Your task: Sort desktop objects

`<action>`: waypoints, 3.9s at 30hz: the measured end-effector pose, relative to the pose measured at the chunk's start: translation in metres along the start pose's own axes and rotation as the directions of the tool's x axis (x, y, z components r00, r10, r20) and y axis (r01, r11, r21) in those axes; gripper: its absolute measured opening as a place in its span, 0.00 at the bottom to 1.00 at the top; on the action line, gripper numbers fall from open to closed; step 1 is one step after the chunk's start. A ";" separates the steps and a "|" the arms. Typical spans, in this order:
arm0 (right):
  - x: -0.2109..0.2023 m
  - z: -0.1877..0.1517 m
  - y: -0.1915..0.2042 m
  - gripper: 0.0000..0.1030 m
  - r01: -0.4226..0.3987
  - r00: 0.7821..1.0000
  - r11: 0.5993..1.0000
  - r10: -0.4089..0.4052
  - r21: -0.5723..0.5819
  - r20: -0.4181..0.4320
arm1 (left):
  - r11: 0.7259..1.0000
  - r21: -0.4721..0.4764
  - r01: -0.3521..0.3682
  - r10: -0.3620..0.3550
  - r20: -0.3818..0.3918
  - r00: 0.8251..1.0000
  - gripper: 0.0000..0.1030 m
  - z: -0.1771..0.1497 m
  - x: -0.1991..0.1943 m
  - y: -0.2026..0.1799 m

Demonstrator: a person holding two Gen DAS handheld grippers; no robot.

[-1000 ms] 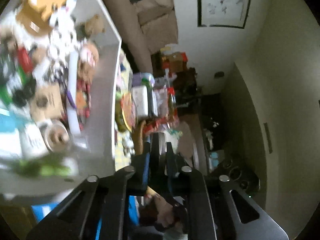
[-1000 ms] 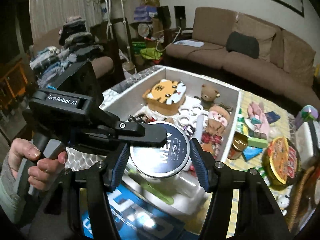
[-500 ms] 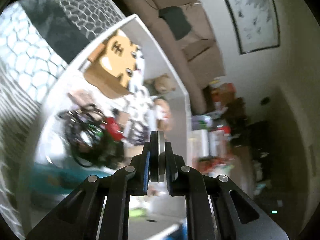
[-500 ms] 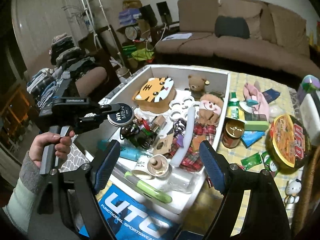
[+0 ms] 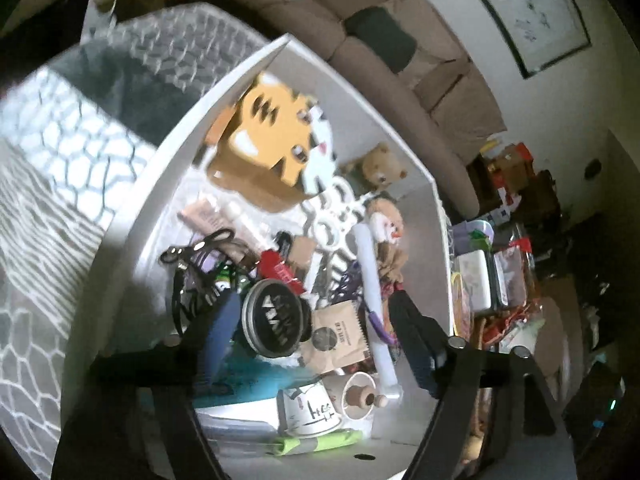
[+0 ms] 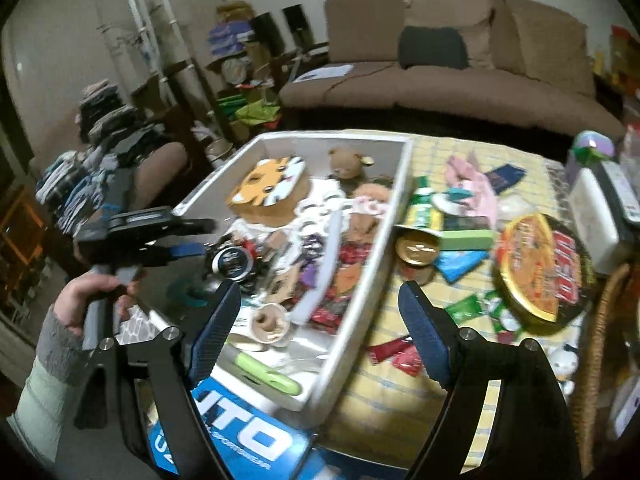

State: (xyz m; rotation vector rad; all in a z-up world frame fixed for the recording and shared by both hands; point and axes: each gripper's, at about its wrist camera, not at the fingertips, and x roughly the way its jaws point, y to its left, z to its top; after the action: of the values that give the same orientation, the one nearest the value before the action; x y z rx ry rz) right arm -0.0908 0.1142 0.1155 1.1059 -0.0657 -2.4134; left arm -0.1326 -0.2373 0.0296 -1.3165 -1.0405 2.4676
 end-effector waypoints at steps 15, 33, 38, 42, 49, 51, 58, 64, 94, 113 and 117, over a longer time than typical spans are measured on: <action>0.127 0.020 0.014 0.39 -0.323 0.869 0.918 0.384 0.232 -0.312 | 0.987 -0.053 0.151 -0.151 -0.006 0.988 0.77 -0.008 -0.009 -0.017; 0.237 0.020 0.046 0.15 -0.102 0.805 0.994 0.109 0.045 -0.583 | 0.969 -0.138 0.204 -0.202 0.026 0.979 0.77 0.012 -0.023 0.018; 0.231 0.021 0.046 0.17 -0.056 0.818 0.998 0.047 0.002 -0.573 | 0.968 -0.139 0.210 -0.207 0.030 0.978 0.77 0.012 -0.026 0.019; 0.225 0.023 0.048 0.19 -0.019 0.824 0.999 -0.006 -0.037 -0.566 | 0.968 -0.134 0.214 -0.212 0.027 0.977 0.77 0.013 -0.024 0.017; 0.231 0.015 0.054 0.31 0.000 0.795 0.997 -0.049 -0.081 -0.604 | 0.967 -0.127 0.220 -0.221 0.009 0.975 0.77 0.011 -0.018 0.010; 0.232 0.012 0.059 0.30 -0.017 0.794 0.996 -0.037 -0.083 -0.607 | 0.968 -0.125 0.218 -0.219 0.007 0.976 0.77 0.011 -0.018 0.008; 0.212 0.015 0.072 0.12 -0.046 0.820 0.993 -0.024 -0.108 -0.572 | 0.970 -0.128 0.208 -0.210 0.001 0.978 0.77 0.009 -0.016 0.008; 0.197 0.013 0.081 0.12 -0.071 0.822 0.992 -0.003 -0.108 -0.569 | 0.972 -0.121 0.200 -0.202 -0.011 0.979 0.77 0.009 -0.015 0.008; 0.311 0.053 0.098 0.07 -0.271 0.769 0.837 0.486 0.475 -0.416 | 0.970 -0.147 0.193 -0.190 0.032 0.981 0.78 0.020 -0.032 0.024; 0.155 0.048 0.087 0.75 -0.078 0.920 0.997 0.061 -0.028 -0.387 | 0.978 0.141 -0.155 0.154 0.021 0.988 1.00 -0.007 -0.032 -0.022; 0.143 0.032 0.083 0.89 -0.120 0.896 0.993 0.100 -0.020 -0.433 | 0.947 0.213 -0.242 0.237 0.047 0.970 1.00 -0.024 -0.037 -0.036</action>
State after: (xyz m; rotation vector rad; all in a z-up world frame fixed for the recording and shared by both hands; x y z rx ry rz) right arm -0.1596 -0.0277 0.0563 1.5450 0.0726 -2.0081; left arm -0.0979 -0.2142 0.0686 -1.4211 -0.6203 2.6813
